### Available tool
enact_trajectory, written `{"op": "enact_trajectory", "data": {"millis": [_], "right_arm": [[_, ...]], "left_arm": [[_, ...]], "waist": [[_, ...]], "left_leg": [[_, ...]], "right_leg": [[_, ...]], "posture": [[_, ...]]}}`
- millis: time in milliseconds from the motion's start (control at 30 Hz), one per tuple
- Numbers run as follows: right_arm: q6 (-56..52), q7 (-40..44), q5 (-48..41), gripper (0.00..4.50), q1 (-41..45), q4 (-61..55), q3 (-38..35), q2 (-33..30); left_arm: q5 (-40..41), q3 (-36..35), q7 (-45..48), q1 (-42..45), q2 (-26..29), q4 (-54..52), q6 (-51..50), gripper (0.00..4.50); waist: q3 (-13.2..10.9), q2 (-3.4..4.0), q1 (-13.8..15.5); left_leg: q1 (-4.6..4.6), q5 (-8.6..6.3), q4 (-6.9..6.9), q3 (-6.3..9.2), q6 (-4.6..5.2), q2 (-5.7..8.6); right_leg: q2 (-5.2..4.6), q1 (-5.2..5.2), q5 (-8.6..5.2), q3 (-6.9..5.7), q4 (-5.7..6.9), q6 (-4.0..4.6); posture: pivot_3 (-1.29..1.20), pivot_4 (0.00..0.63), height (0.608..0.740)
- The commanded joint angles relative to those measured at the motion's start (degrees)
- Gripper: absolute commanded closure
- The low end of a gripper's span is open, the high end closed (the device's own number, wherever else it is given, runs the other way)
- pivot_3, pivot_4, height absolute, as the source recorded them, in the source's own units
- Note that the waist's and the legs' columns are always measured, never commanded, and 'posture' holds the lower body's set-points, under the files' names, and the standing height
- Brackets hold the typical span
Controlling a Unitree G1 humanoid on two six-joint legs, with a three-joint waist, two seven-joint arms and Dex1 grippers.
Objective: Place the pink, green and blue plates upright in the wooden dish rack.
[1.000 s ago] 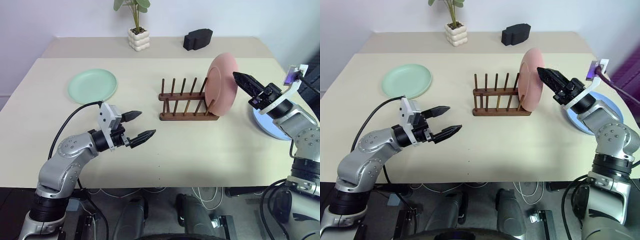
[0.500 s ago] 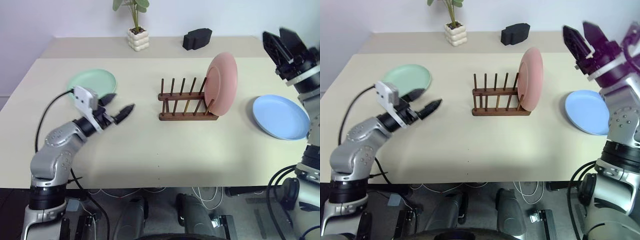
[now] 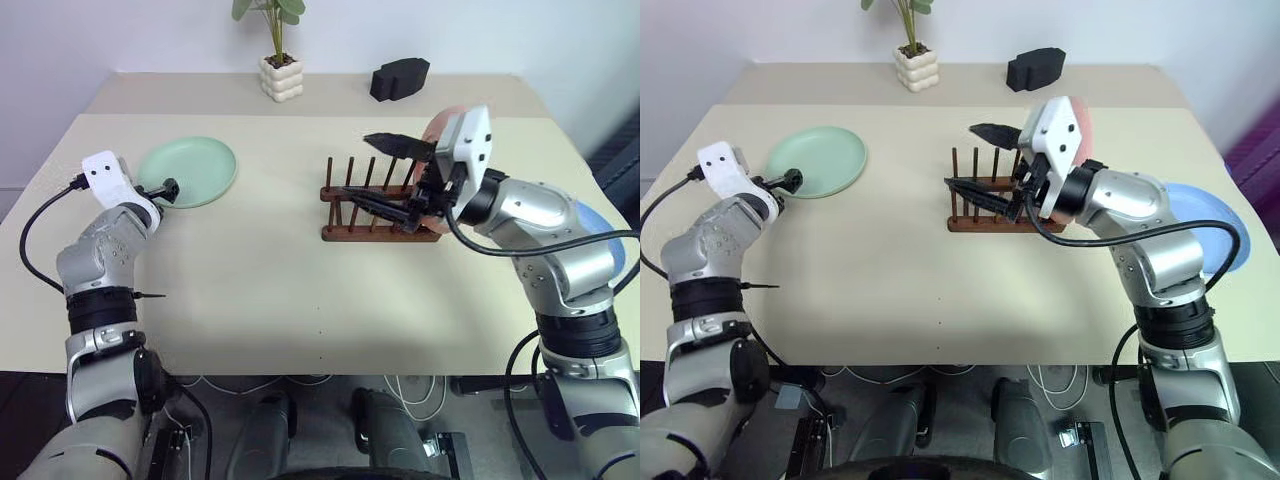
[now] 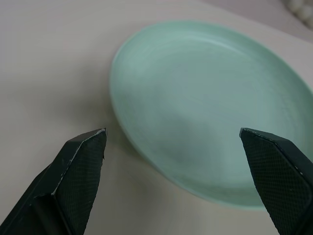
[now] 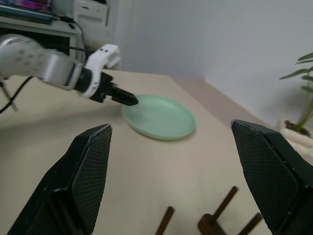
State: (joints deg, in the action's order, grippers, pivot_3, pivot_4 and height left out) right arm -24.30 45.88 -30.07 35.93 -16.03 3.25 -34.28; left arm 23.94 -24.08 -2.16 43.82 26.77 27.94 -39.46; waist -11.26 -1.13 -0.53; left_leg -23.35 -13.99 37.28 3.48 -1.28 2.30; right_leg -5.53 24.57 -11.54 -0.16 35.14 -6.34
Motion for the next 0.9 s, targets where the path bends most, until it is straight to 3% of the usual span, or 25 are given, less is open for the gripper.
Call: {"op": "enact_trajectory", "data": {"millis": [33, 200, 300, 533, 733, 900], "right_arm": [[0.88, 0.36, 0.06, 0.55, -0.05, -3.24, -0.29, 1.00], [0.36, -0.36, 0.68, 0.55, -1.74, -4.46, 0.12, 1.81], [0.24, -0.77, 1.50, 0.50, -2.88, -5.13, 0.32, 1.89], [0.02, -1.16, 2.53, 0.50, -3.97, -6.06, 0.25, 2.09], [0.42, -1.00, 3.86, 0.50, -3.64, -5.89, 1.02, 2.15], [3.27, -1.83, 10.23, 0.50, -1.67, -4.29, 3.28, 1.81]], "left_arm": [[-1.39, -2.00, -1.76, 4.80, 1.37, 8.93, 2.90, 0.00], [0.36, -6.47, -3.56, 11.27, 2.43, 23.46, 8.22, 0.00], [0.71, -7.83, -3.89, 13.21, 2.57, 27.46, 11.67, 0.84], [1.39, -8.99, -3.27, 14.23, 2.30, 29.46, 14.52, 4.39], [3.80, -10.60, -1.15, 13.10, 1.52, 24.26, 17.86, 4.46], [5.45, -8.50, 1.02, 10.68, -1.17, 6.36, 17.50, 4.46]], "waist": [[0.00, 0.00, -0.05], [0.01, -0.01, -0.14], [0.01, -0.01, -0.17], [0.01, -0.02, -0.06], [0.01, -0.02, -0.10], [-0.01, -0.05, -0.14]], "left_leg": [[0.01, 0.00, 0.00, 0.00, 0.00, 0.00], [0.01, 0.00, -0.04, 0.00, 0.00, 0.00], [0.03, 0.00, -0.04, -0.02, -0.01, 0.00], [0.02, 0.00, -0.03, -0.01, -0.01, 0.01], [0.02, 0.00, -0.04, -0.01, -0.02, 0.00], [-0.01, 0.00, -0.05, -0.01, -0.04, -0.02]], "right_leg": [[0.01, 0.00, 0.00, -0.01, 0.00, 0.00], [0.00, 0.02, 0.00, -0.01, 0.03, 0.00], [0.00, 0.02, 0.01, -0.02, 0.05, 0.00], [-0.01, 0.03, 0.01, -0.02, 0.04, -0.01], [-0.01, 0.03, 0.01, -0.02, 0.05, -0.01], [-0.02, 0.06, 0.02, -0.01, 0.04, -0.01]], "posture": [[0.00, 0.150, 0.736], [0.00, 0.150, 0.736], [0.00, 0.150, 0.736], [0.00, 0.150, 0.736], [0.00, 0.150, 0.736], [0.00, 0.150, 0.736]]}}
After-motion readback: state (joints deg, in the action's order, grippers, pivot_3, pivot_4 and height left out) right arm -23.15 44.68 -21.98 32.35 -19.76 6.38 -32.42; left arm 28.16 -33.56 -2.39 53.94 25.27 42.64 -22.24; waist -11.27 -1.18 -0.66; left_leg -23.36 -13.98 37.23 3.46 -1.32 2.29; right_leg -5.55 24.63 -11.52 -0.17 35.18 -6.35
